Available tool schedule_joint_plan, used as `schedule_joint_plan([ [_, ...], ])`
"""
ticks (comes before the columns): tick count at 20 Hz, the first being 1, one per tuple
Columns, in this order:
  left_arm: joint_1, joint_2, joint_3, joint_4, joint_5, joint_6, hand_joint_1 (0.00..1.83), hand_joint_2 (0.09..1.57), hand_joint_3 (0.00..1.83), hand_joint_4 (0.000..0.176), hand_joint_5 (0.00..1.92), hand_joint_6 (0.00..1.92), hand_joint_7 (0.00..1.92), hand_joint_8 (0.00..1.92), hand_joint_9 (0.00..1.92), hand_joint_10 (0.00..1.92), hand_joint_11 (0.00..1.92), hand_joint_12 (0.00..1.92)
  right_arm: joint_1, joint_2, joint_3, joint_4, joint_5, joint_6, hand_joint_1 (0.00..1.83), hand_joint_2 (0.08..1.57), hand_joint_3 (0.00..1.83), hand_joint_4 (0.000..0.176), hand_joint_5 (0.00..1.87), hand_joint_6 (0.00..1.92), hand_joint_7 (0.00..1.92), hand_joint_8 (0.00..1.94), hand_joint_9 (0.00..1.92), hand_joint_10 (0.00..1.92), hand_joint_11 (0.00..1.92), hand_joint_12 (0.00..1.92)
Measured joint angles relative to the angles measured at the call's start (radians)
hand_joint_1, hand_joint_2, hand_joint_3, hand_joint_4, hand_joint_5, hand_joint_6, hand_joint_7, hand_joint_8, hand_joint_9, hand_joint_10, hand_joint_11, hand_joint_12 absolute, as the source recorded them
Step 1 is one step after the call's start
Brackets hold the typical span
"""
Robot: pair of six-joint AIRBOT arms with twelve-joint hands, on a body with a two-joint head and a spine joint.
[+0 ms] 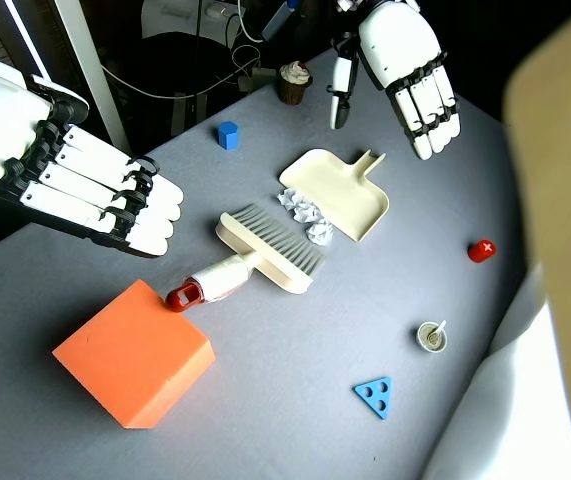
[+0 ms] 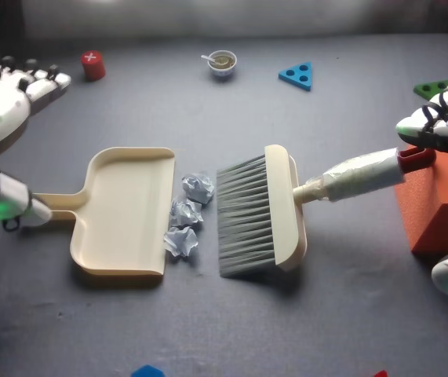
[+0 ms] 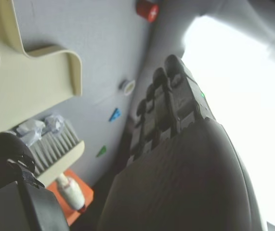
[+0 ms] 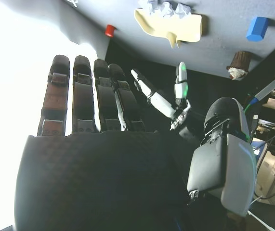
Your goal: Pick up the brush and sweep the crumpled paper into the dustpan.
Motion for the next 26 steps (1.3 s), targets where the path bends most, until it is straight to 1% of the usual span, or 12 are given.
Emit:
schedule_joint_plan([
  [1, 0.023, -0.008, 0.000, -0.002, -0.019, -0.011, 0.78, 0.93, 0.00, 0.000, 0.16, 0.00, 0.18, 0.00, 0.21, 0.00, 0.05, 0.43, 0.000, 0.000, -0.003, 0.000, 0.000, 0.000, 0.00, 0.93, 0.01, 0.000, 0.12, 0.00, 0.14, 0.01, 0.15, 0.01, 0.13, 0.02],
  [2, 0.037, -0.015, 0.000, -0.002, -0.025, -0.026, 0.74, 0.97, 0.00, 0.012, 0.22, 0.00, 0.22, 0.00, 0.23, 0.00, 0.01, 0.57, 0.000, 0.000, -0.005, 0.000, 0.000, 0.000, 0.00, 0.94, 0.01, 0.000, 0.12, 0.00, 0.14, 0.00, 0.14, 0.00, 0.13, 0.02],
  [4, 0.079, -0.029, 0.000, 0.006, -0.043, -0.060, 0.71, 1.02, 0.01, 0.030, 0.32, 0.01, 0.27, 0.00, 0.25, 0.00, 0.00, 0.69, 0.000, 0.000, -0.012, 0.000, 0.001, 0.000, 0.00, 0.94, 0.01, 0.000, 0.11, 0.00, 0.13, 0.00, 0.13, 0.00, 0.12, 0.01],
  [7, 0.119, -0.048, 0.001, -0.007, -0.084, -0.084, 0.68, 1.09, 0.01, 0.049, 0.45, 0.03, 0.30, 0.01, 0.23, 0.00, 0.00, 0.65, 0.000, 0.000, -0.028, 0.000, -0.001, -0.021, 0.00, 0.95, 0.01, 0.000, 0.10, 0.00, 0.12, 0.00, 0.13, 0.00, 0.12, 0.01],
  [9, 0.128, -0.061, 0.010, 0.000, -0.095, -0.091, 0.72, 1.08, 0.00, 0.049, 0.49, 0.02, 0.30, 0.00, 0.22, 0.00, 0.00, 0.61, 0.000, 0.000, -0.045, 0.000, 0.000, -0.042, 0.00, 0.96, 0.01, 0.000, 0.10, 0.00, 0.12, 0.00, 0.13, 0.00, 0.12, 0.01],
  [10, 0.132, -0.070, 0.019, 0.005, -0.095, -0.099, 0.71, 1.08, 0.00, 0.063, 0.53, 0.02, 0.30, 0.00, 0.22, 0.00, 0.00, 0.61, 0.000, 0.000, -0.051, 0.000, 0.001, -0.048, 0.00, 0.96, 0.01, 0.000, 0.11, 0.01, 0.12, 0.00, 0.13, 0.00, 0.12, 0.01],
  [17, 0.169, -0.112, 0.068, 0.042, -0.100, -0.158, 0.70, 1.08, 0.00, 0.063, 0.54, 0.00, 0.31, 0.00, 0.23, 0.00, 0.00, 0.63, 0.000, 0.003, -0.045, 0.001, -0.011, -0.049, 0.01, 0.98, 0.01, 0.000, 0.13, 0.01, 0.16, 0.01, 0.16, 0.01, 0.14, 0.02],
  [21, 0.182, -0.130, 0.088, 0.051, -0.109, -0.168, 0.71, 1.06, 0.00, 0.072, 0.53, 0.01, 0.31, 0.00, 0.22, 0.00, 0.00, 0.59, 0.000, 0.003, -0.045, 0.001, -0.011, -0.049, 0.00, 0.99, 0.01, 0.000, 0.14, 0.01, 0.16, 0.01, 0.16, 0.01, 0.15, 0.02],
  [22, 0.187, -0.133, 0.090, 0.056, -0.114, -0.171, 0.76, 1.04, 0.00, 0.060, 0.57, 0.01, 0.33, 0.01, 0.24, 0.01, 0.00, 0.62, 0.000, 0.003, -0.045, 0.001, -0.011, -0.049, 0.00, 0.99, 0.01, 0.000, 0.14, 0.00, 0.16, 0.00, 0.15, 0.00, 0.15, 0.02],
  [23, 0.190, -0.139, 0.095, 0.057, -0.113, -0.179, 0.77, 1.04, 0.00, 0.060, 0.57, 0.01, 0.31, 0.00, 0.22, 0.00, 0.00, 0.60, 0.000, 0.003, -0.045, 0.001, -0.011, -0.049, 0.01, 0.99, 0.00, 0.000, 0.14, 0.01, 0.16, 0.01, 0.16, 0.01, 0.16, 0.02],
  [25, 0.203, -0.153, 0.108, 0.056, -0.116, -0.186, 0.72, 1.05, 0.00, 0.074, 0.56, 0.00, 0.33, 0.00, 0.24, 0.00, 0.00, 0.66, 0.000, 0.003, -0.045, 0.001, -0.011, -0.049, 0.01, 1.00, 0.01, 0.000, 0.12, 0.00, 0.15, 0.00, 0.15, 0.00, 0.14, 0.01],
  [26, 0.209, -0.161, 0.116, 0.057, -0.117, -0.190, 0.71, 1.05, 0.00, 0.077, 0.56, 0.00, 0.33, 0.00, 0.24, 0.01, 0.00, 0.67, 0.000, 0.003, -0.045, 0.001, -0.011, -0.049, 0.01, 1.00, 0.01, 0.000, 0.12, 0.00, 0.15, 0.00, 0.15, 0.00, 0.14, 0.01],
])
